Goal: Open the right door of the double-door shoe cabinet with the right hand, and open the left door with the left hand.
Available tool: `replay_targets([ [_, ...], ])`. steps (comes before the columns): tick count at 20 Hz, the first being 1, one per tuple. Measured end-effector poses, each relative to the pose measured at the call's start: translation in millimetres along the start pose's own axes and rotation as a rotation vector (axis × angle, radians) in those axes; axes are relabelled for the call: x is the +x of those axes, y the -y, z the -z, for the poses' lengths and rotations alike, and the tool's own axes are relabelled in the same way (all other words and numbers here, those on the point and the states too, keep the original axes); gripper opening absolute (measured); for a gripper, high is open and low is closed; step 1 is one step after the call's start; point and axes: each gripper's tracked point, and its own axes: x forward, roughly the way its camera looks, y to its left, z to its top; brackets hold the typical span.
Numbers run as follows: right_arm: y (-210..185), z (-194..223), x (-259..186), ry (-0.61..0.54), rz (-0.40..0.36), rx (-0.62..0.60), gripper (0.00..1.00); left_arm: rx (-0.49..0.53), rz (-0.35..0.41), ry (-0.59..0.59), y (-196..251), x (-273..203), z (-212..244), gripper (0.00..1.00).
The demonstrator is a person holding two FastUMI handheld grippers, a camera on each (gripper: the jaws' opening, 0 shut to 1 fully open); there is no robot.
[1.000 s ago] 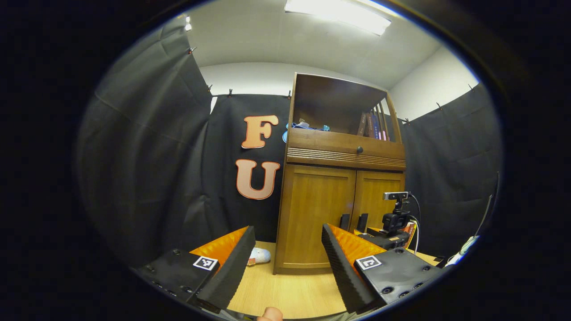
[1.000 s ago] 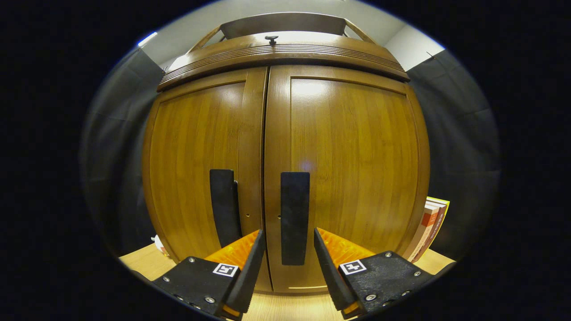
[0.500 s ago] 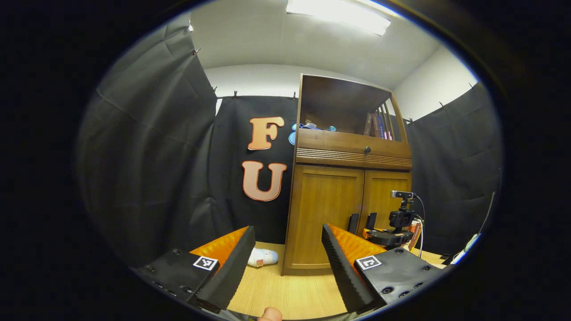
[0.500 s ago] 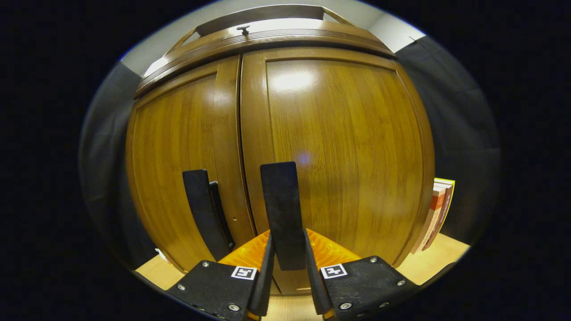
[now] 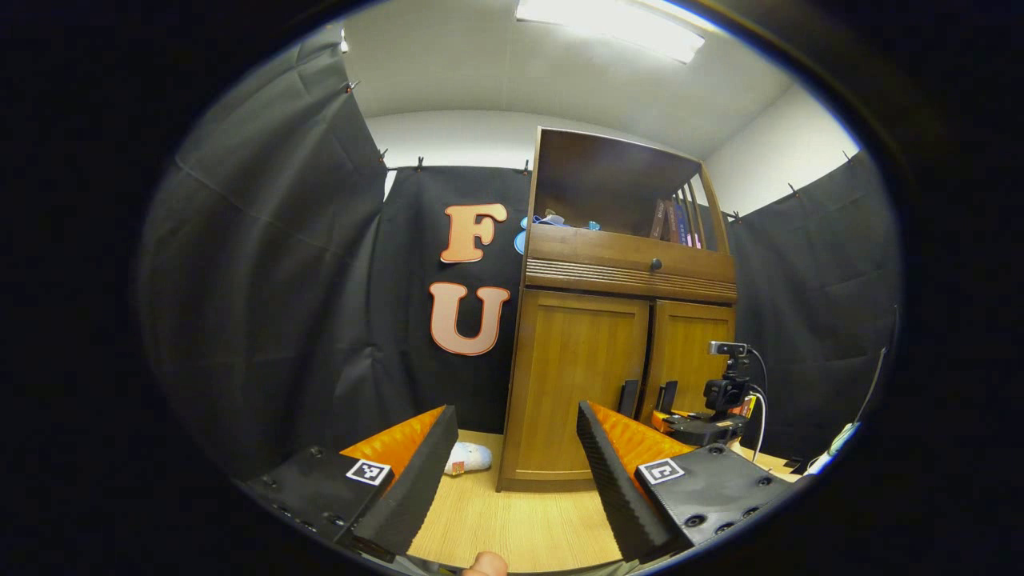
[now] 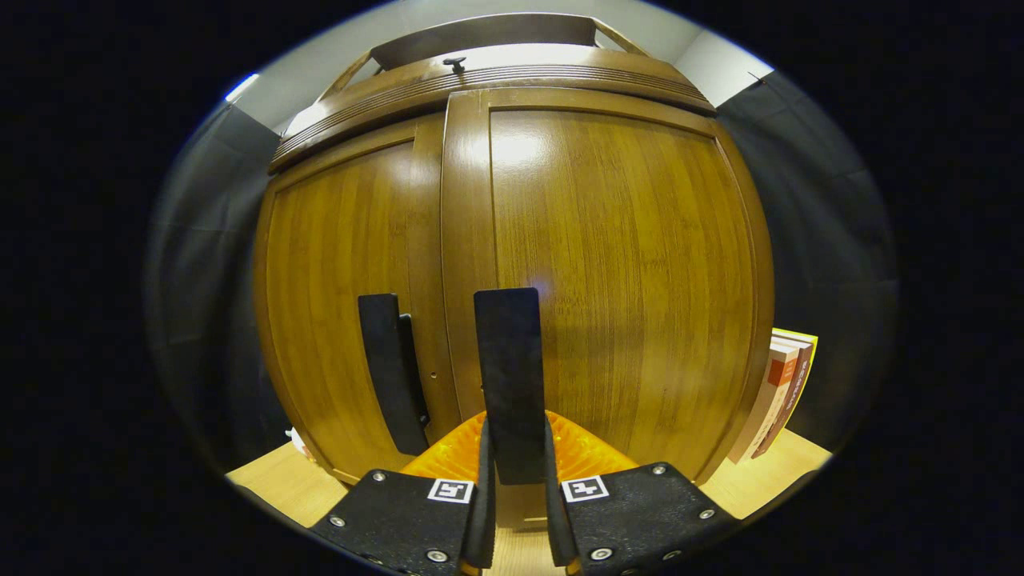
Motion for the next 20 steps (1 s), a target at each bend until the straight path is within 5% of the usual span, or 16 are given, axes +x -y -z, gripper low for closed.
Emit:
replay_targets([
  [4, 3.3, 1.0, -23.0, -0.011, -0.031, -0.002, 0.26, -0.002, 0.003, -0.017, 7.8, 5.1, 5.7, 0.94],
  [5, 4.5, 1.6, -27.9, -0.012, -0.04, -0.003, 0.19, -0.002, 0.007, -0.024, 10.7, 6.7, 8.1, 0.94],
  [20, 54.5, -1.4, -125.6, -0.001, -0.086, -0.012, 0.23, -0.004, 0.085, -0.052, 68.3, 13.0, 19.2, 0.94],
])
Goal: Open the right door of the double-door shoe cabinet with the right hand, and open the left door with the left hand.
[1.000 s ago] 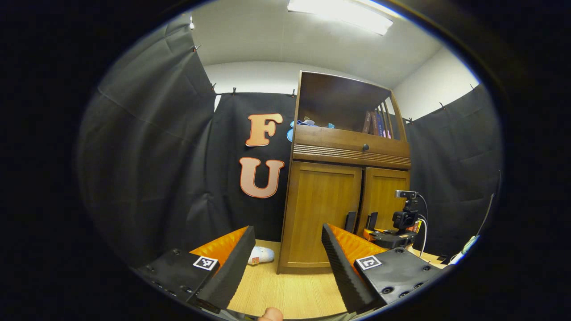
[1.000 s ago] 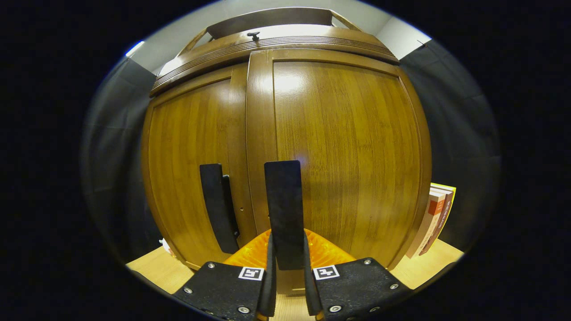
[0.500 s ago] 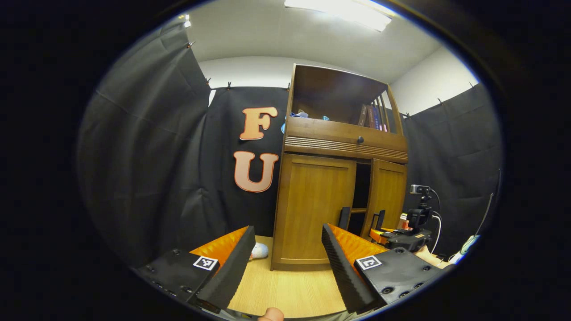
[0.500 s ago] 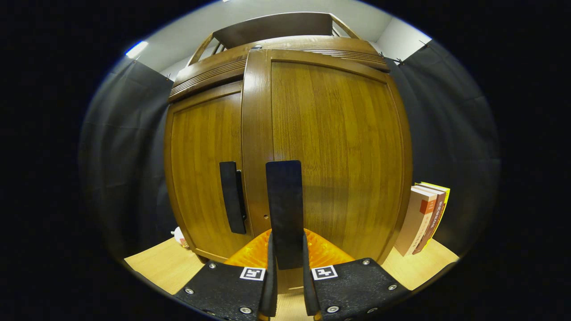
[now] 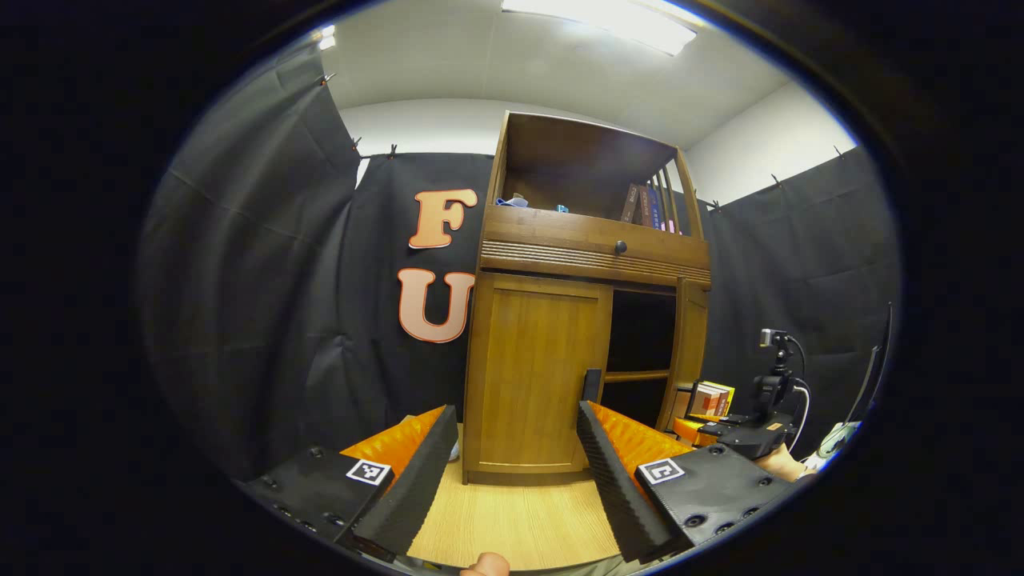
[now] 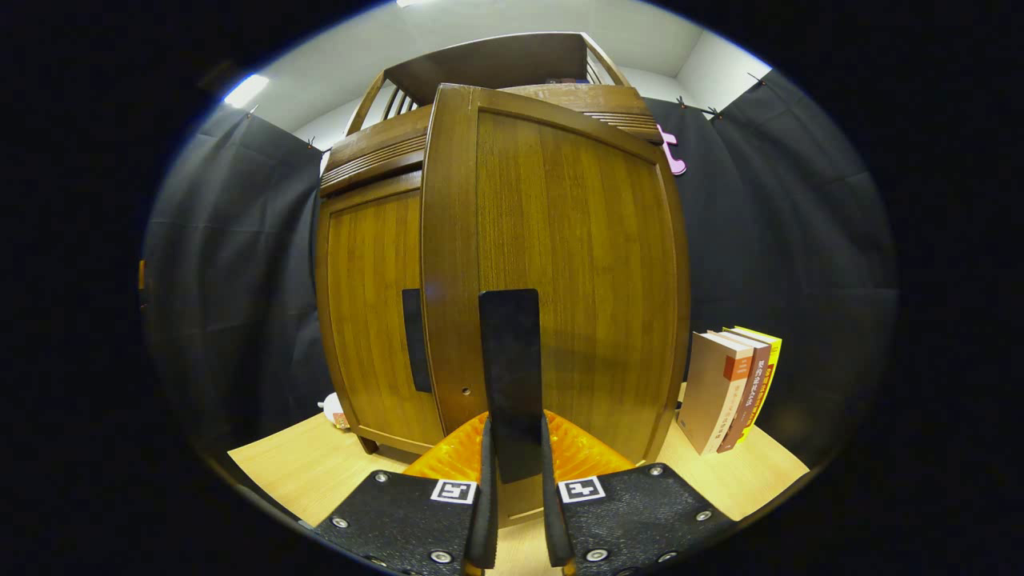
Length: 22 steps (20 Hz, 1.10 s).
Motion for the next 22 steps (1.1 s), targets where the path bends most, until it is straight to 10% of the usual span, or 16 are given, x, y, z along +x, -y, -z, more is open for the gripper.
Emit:
replay_targets([
  [22, 96.6, -6.8, -83.2, 0.036, 0.135, -0.051, 0.07, -0.008, 0.076, -0.023, 60.6, 17.7, 12.1, 0.94],
])
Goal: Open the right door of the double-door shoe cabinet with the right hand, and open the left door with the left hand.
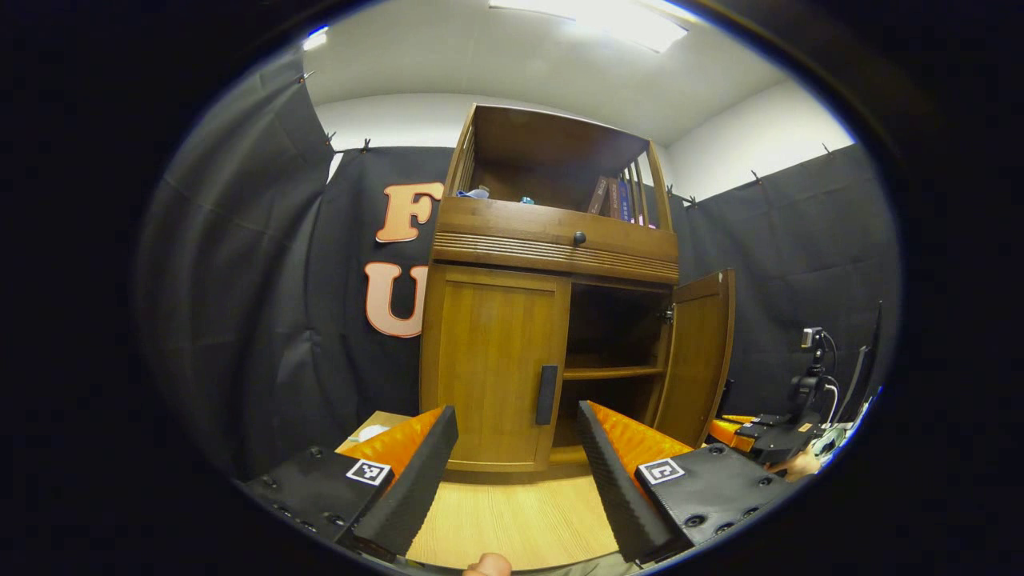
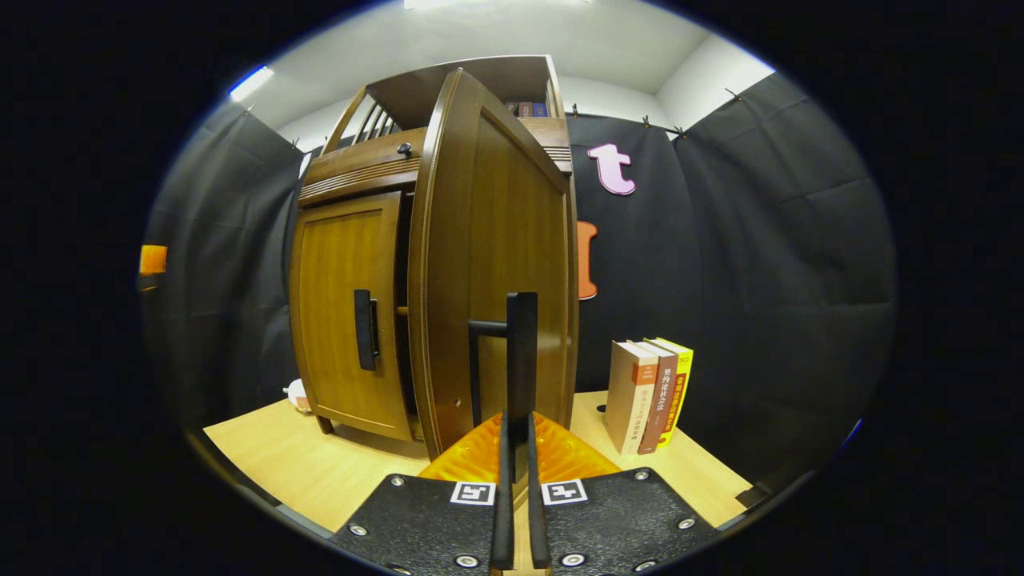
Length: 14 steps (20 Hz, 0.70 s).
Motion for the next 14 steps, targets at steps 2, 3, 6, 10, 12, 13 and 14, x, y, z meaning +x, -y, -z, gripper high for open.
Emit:
replay_targets([
  [2, 13.2, -2.5, -2.9, 0.004, 0.03, 0.002, 0.03, -0.003, 0.014, -0.001, 5.9, 4.4, 0.7, 0.96],
  [3, 18.4, -2.8, -4.3, 0.001, 0.038, -0.001, 0.02, -0.005, 0.018, 0.002, 7.2, 6.8, 0.2, 0.96],
  [6, 35.8, -1.9, -5.6, 0.005, 0.061, 0.0, 0.02, -0.017, 0.035, -0.002, 14.4, 15.6, 3.6, 0.94],
  [10, 52.0, -3.0, -7.5, 0.009, 0.072, 0.001, 0.02, -0.017, 0.037, 0.0, 16.9, 23.8, 6.3, 0.99],
  [12, 60.7, -2.6, -8.5, 0.011, 0.076, -0.009, 0.02, -0.017, 0.022, 0.02, 13.5, 32.2, 4.5, 0.99],
  [13, 65.6, -2.8, -8.7, 0.012, 0.08, -0.01, 0.02, -0.022, 0.018, 0.026, 13.0, 36.8, 4.5, 0.99],
  [14, 71.0, -2.7, -10.0, 0.014, 0.084, -0.011, 0.02, -0.03, 0.017, 0.028, 13.3, 41.8, 5.7, 0.99],
])
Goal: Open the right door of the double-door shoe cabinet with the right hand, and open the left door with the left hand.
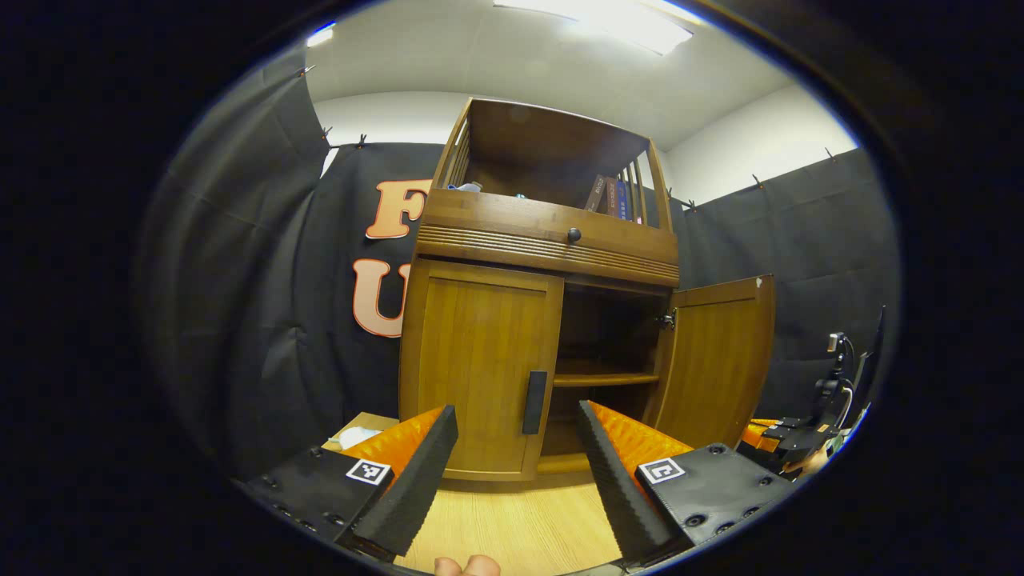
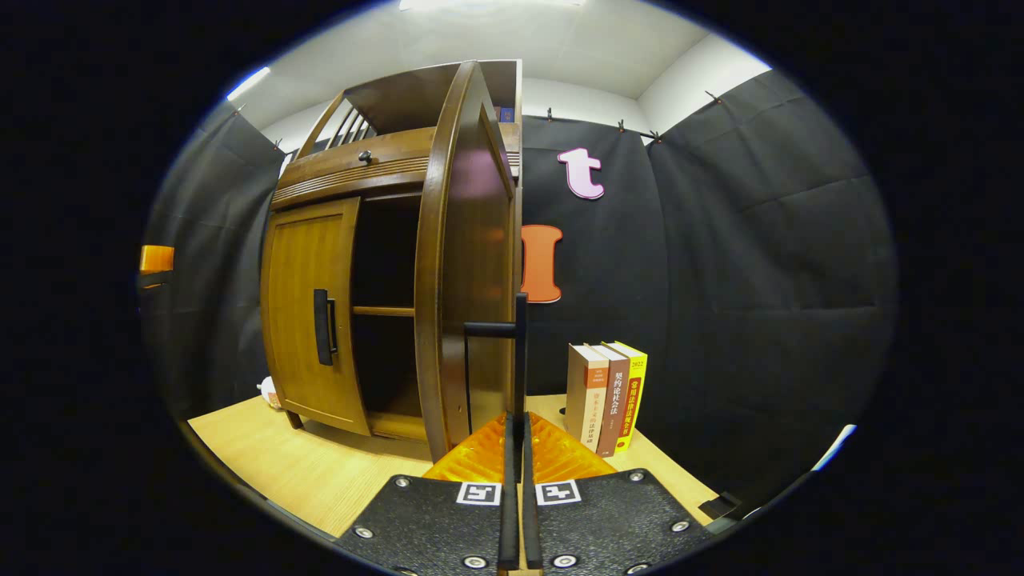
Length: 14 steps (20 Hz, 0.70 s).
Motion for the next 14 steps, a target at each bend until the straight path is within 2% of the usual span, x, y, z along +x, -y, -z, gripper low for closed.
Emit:
replay_targets([
  [2, 11.5, 0.8, 2.8, 0.003, 0.008, 0.008, 0.01, -0.019, -0.002, -0.006, -0.7, 7.5, 4.8, 0.96],
  [3, 15.7, 0.4, 4.1, 0.002, 0.009, 0.018, 0.01, -0.025, -0.006, -0.003, -1.7, 9.9, 5.3, 0.99],
  [5, 25.1, 1.3, 4.9, 0.003, 0.007, 0.036, 0.01, -0.027, -0.024, 0.001, -4.7, 14.9, 6.2, 0.99],
  [9, 35.3, 1.2, 5.8, 0.017, -0.011, 0.071, 0.01, 0.021, -0.04, -0.001, 1.7, 27.0, 11.8, 0.99],
  [14, 50.5, 2.8, 0.9, 0.02, -0.005, 0.056, 0.01, 0.072, -0.032, -0.011, 16.0, 43.5, 26.0, 0.99],
])
